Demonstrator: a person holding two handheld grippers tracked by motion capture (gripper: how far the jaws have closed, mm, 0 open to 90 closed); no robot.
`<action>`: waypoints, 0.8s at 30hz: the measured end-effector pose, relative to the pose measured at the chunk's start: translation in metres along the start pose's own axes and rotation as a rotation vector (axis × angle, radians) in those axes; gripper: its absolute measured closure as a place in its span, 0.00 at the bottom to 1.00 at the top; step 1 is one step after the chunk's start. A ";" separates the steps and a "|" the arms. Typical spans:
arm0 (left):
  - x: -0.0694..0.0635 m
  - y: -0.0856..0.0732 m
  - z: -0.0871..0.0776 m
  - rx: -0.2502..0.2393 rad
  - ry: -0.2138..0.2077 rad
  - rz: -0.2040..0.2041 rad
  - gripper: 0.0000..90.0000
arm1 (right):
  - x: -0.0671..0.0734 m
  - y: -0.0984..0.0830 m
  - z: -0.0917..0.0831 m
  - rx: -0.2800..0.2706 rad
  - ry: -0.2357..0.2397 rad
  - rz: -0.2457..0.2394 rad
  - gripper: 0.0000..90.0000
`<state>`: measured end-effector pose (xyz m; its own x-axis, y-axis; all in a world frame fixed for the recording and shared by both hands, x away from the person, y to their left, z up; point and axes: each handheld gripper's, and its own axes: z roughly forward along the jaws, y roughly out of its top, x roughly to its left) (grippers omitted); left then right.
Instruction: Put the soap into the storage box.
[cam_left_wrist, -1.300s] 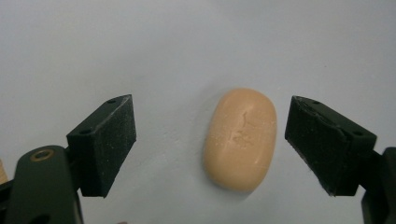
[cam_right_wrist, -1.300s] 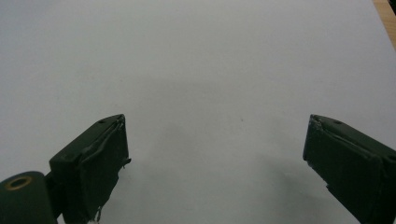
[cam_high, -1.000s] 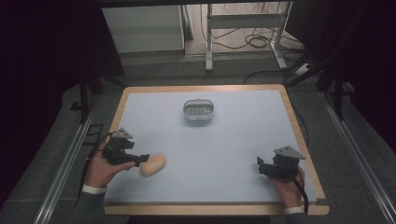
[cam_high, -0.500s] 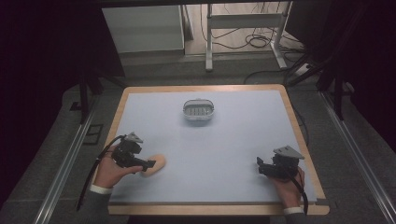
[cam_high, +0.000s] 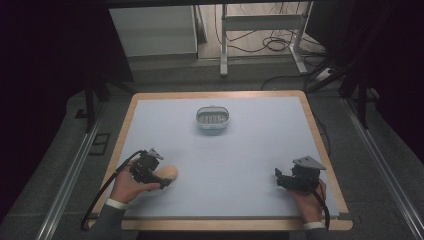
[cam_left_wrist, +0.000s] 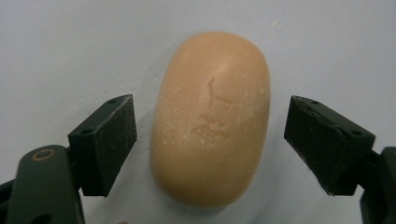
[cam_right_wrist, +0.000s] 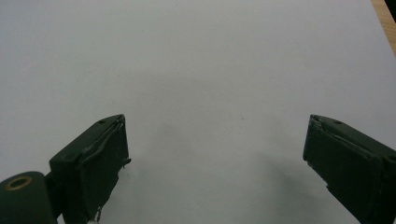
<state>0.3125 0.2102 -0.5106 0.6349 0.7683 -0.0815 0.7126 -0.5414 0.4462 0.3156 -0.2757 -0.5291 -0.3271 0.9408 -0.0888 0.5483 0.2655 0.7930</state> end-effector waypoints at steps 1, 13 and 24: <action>0.000 -0.001 0.003 0.010 0.004 0.002 0.20 | 0.000 0.000 0.000 0.001 -0.001 -0.001 0.07; -0.003 -0.002 0.011 0.029 0.029 0.017 0.33 | 0.000 0.000 0.000 0.004 -0.001 0.004 0.07; -0.003 0.001 0.006 0.012 0.018 0.035 0.35 | -0.001 0.000 0.001 0.006 -0.005 0.010 0.07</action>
<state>0.3126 0.2057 -0.5150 0.6541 0.7547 -0.0497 0.6934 -0.5721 0.4380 0.3167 -0.2763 -0.5293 -0.3179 0.9444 -0.0833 0.5565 0.2571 0.7901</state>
